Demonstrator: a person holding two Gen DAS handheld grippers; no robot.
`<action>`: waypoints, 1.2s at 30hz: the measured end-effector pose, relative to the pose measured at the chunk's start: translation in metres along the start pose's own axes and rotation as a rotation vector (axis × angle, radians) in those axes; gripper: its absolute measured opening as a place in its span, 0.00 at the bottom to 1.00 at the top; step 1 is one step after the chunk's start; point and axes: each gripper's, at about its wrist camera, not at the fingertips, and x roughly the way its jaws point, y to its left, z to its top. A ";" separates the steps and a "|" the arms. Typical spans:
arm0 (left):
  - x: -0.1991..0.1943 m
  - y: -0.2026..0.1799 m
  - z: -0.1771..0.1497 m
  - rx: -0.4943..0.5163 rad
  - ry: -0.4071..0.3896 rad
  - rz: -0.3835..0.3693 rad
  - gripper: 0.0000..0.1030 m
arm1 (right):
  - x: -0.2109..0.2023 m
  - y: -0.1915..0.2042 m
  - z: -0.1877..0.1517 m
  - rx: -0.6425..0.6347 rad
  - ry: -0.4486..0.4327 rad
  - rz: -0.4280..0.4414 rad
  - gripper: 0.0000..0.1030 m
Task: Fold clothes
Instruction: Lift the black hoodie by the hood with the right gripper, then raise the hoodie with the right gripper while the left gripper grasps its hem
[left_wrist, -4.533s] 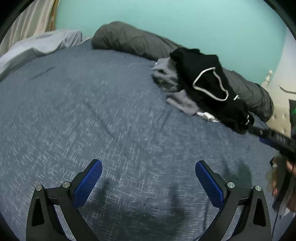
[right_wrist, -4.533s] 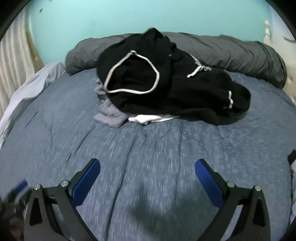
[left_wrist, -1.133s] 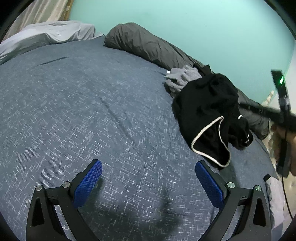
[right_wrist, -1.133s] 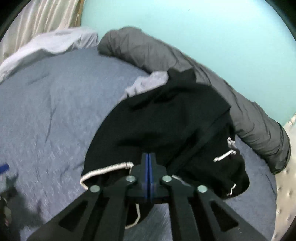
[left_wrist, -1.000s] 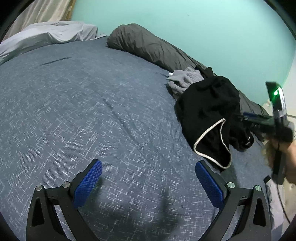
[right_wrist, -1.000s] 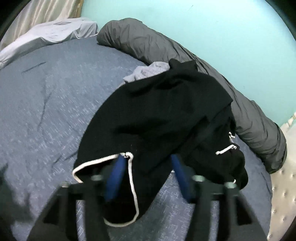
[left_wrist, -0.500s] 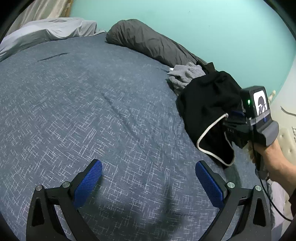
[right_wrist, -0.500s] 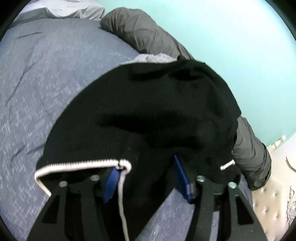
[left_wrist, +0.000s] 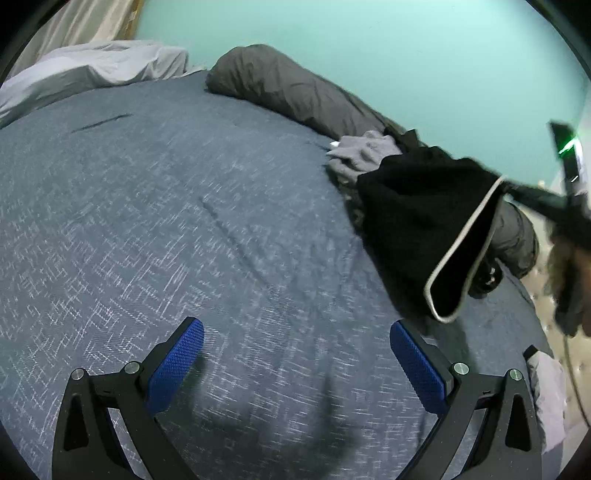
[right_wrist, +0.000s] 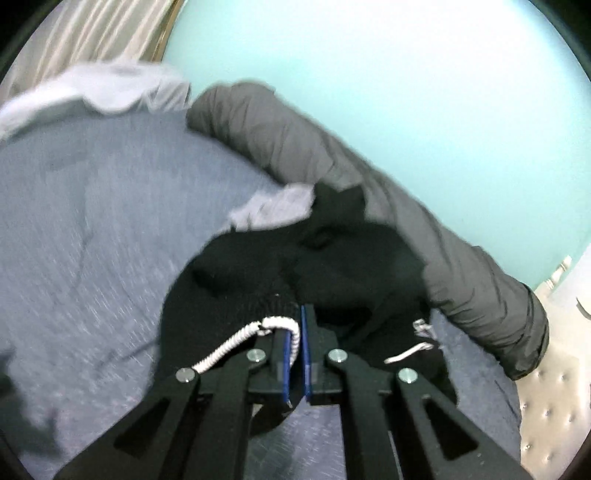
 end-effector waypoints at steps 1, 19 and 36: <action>-0.005 -0.004 0.000 -0.002 0.000 -0.004 1.00 | -0.013 -0.004 0.004 0.002 -0.013 -0.005 0.04; -0.143 -0.112 0.033 0.130 0.035 -0.184 1.00 | -0.246 -0.083 0.055 0.182 -0.171 0.040 0.04; -0.260 -0.145 0.056 0.240 -0.042 -0.273 1.00 | -0.343 -0.088 0.085 0.226 -0.107 0.182 0.04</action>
